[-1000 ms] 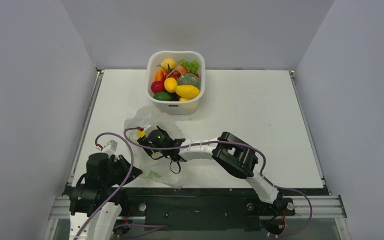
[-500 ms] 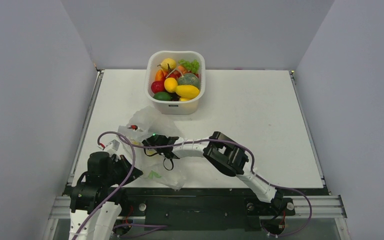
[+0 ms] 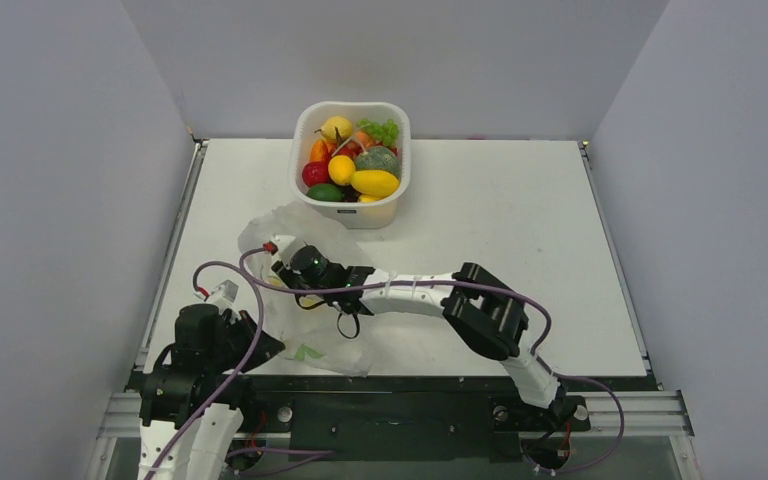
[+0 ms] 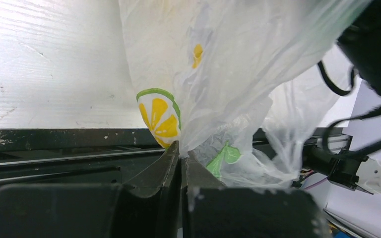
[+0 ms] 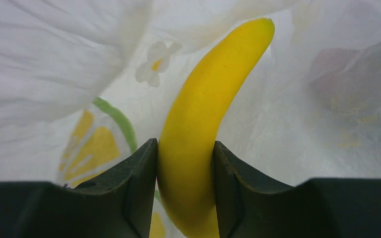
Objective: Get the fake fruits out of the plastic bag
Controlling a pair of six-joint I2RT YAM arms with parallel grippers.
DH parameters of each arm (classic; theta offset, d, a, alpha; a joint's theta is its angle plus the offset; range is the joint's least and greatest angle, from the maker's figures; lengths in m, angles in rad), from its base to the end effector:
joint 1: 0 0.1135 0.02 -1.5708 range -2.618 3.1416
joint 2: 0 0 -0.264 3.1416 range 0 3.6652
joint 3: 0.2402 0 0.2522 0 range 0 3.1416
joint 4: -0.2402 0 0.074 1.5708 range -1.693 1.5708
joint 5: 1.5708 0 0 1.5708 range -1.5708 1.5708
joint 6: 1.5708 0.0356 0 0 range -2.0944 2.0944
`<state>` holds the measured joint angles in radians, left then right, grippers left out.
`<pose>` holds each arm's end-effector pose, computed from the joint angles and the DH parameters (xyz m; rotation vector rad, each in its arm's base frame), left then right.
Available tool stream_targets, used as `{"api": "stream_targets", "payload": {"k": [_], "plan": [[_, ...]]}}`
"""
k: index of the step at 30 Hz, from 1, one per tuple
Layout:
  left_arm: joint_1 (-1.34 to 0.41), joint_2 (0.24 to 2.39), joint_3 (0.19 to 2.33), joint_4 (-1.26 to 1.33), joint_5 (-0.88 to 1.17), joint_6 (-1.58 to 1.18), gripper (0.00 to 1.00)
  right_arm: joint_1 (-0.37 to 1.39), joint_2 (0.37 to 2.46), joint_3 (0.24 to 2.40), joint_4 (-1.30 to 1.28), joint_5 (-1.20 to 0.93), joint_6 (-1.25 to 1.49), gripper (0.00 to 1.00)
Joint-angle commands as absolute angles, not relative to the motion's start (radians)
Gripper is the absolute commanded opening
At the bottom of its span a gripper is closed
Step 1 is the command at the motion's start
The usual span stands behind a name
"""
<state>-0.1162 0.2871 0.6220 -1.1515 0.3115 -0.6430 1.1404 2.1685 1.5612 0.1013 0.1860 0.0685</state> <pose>0.0507 -0.0169 0.2468 -0.4922 2.4122 -0.7190 0.2143 0.4510 0.1884 -0.9780 1.8737 0.5446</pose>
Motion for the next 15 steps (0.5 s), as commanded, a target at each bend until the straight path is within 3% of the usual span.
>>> {"api": "stream_targets", "payload": {"k": [1,9,15], "plan": [[-0.111,0.304,0.659,-1.113,0.293,-0.663,0.0,1.141,2.012,1.506,0.121,0.077,0.152,0.03],[-0.112,0.354,0.698,-1.044,0.236,-0.699,0.0,1.102,1.922,1.418,0.106,-0.255,0.269,0.0],[-0.111,0.39,0.72,-0.992,0.188,-0.722,0.0,1.098,1.819,1.303,0.154,-0.364,0.301,0.0]]}}
